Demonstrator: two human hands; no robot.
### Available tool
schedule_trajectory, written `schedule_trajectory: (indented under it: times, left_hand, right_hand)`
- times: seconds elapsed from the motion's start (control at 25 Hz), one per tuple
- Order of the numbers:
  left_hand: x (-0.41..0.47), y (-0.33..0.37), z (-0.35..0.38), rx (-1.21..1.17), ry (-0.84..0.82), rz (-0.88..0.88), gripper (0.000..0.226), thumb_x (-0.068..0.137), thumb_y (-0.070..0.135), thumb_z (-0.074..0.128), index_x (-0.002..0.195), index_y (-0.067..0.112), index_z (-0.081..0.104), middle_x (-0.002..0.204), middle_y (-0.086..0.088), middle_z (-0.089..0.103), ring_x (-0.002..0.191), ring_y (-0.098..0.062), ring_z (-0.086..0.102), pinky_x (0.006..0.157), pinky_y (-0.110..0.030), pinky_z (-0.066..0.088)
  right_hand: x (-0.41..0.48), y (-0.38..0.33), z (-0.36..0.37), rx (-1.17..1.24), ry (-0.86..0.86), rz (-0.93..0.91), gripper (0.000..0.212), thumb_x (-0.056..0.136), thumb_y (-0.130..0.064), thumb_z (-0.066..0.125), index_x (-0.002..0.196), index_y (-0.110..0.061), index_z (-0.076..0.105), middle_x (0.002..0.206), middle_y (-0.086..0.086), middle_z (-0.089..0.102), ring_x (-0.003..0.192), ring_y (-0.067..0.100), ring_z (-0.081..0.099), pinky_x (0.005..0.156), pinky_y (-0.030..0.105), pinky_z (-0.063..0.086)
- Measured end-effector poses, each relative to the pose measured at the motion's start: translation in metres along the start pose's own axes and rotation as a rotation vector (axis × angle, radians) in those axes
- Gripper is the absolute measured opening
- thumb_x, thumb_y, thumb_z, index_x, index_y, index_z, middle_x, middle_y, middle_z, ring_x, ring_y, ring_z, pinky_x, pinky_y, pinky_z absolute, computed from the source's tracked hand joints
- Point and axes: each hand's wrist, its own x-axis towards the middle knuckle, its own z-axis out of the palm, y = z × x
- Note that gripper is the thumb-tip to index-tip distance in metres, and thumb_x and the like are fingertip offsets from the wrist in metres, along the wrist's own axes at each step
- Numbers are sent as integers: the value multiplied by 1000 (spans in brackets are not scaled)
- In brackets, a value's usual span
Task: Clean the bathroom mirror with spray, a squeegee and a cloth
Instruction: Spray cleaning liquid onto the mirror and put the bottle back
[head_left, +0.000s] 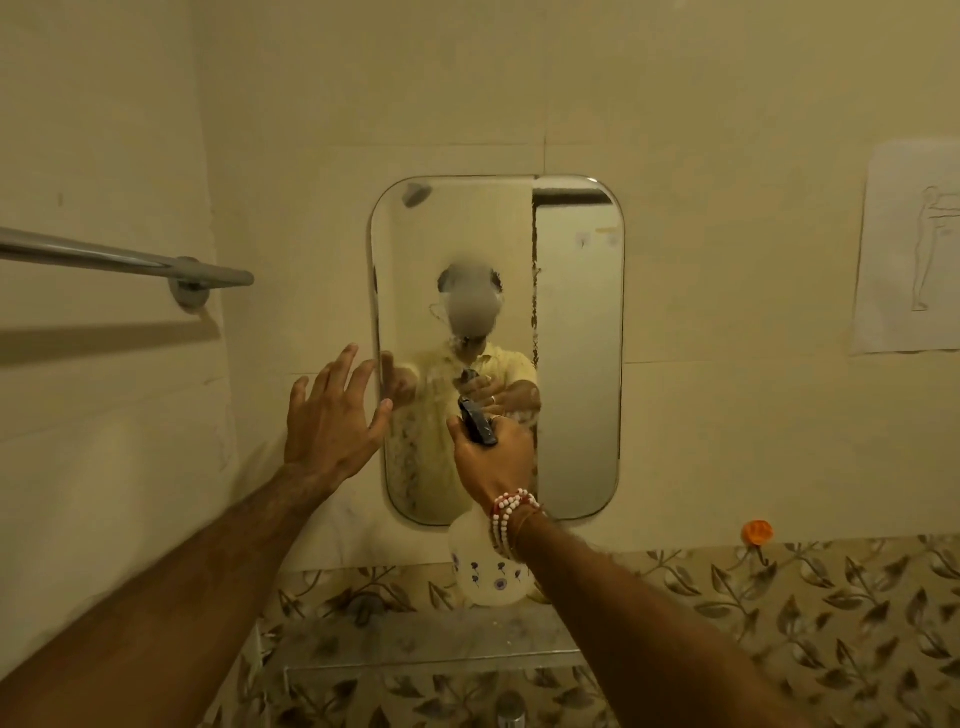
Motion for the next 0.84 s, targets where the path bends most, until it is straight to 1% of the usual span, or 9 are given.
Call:
schedule_trajectory:
  times: [0.08,0.16,0.24,0.32,0.4,0.48,0.56,0.72,0.84]
  left_hand:
    - [-2,-2,1,2,0,-5,61,100,46,53,152,18,44,169,-8,27,148,-30,39,119,-57,28]
    - [-6,-1,3,4,-10,-7,61,100,47,53,153,18,43,169,-7,26,149,-29,38,119,-57,27]
    - [-11,1,6,-6,-17,-5,61,100,46,53,153,18,43,169,-7,26,149,-29,37,119,-57,27]
    - [-16,5,8,-21,-22,1,61,99,45,54,153,18,43,169,-7,26,148,-29,38,119,-58,26]
    - [-18,11,9,-31,-24,4,60,99,45,54,153,19,42,169,-7,27,148,-30,39,119,-58,26]
    - [-18,16,9,-47,-23,9,60,99,44,55,153,19,43,168,-9,29,148,-30,39,120,-58,26]
    - [-18,21,8,-65,-12,20,60,99,43,56,152,18,44,166,-11,32,147,-32,40,120,-59,27]
    - [-20,31,10,-81,-10,33,58,99,43,57,150,18,45,166,-11,32,146,-31,42,120,-58,26]
    - [-23,39,13,-103,-16,48,56,99,43,55,149,19,46,166,-10,32,146,-31,41,121,-58,25]
  right_hand:
    - [-9,8,0,6,3,-13,30,84,-43,71,63,-32,54,60,-15,57,53,1,52,42,5,33]
    - [-17,18,-1,16,-54,3,27,85,-40,72,67,-32,54,64,-14,57,56,1,52,45,6,34]
    - [-26,31,-4,14,-104,37,28,86,-39,71,65,-30,54,64,-10,58,57,3,53,51,16,39]
    - [-38,45,-7,-24,-130,88,33,85,-46,70,64,-27,55,64,-5,63,58,9,58,53,24,45]
    - [-47,58,-10,-74,-151,139,37,82,-54,69,63,-25,56,65,-2,67,59,14,63,53,28,51]
    - [-50,65,-15,-108,-129,152,39,81,-55,70,59,-26,55,58,-6,62,53,10,59,48,24,45]
    - [-47,68,-24,-98,-76,140,38,82,-52,71,57,-28,54,55,-10,58,51,6,53,48,22,40]
    - [-38,70,-43,16,59,105,30,85,-44,71,66,-29,54,64,-6,60,57,8,54,53,23,41]
    - [-35,72,-53,-25,95,129,37,85,-51,68,62,-25,54,59,-5,58,51,9,51,48,20,36]
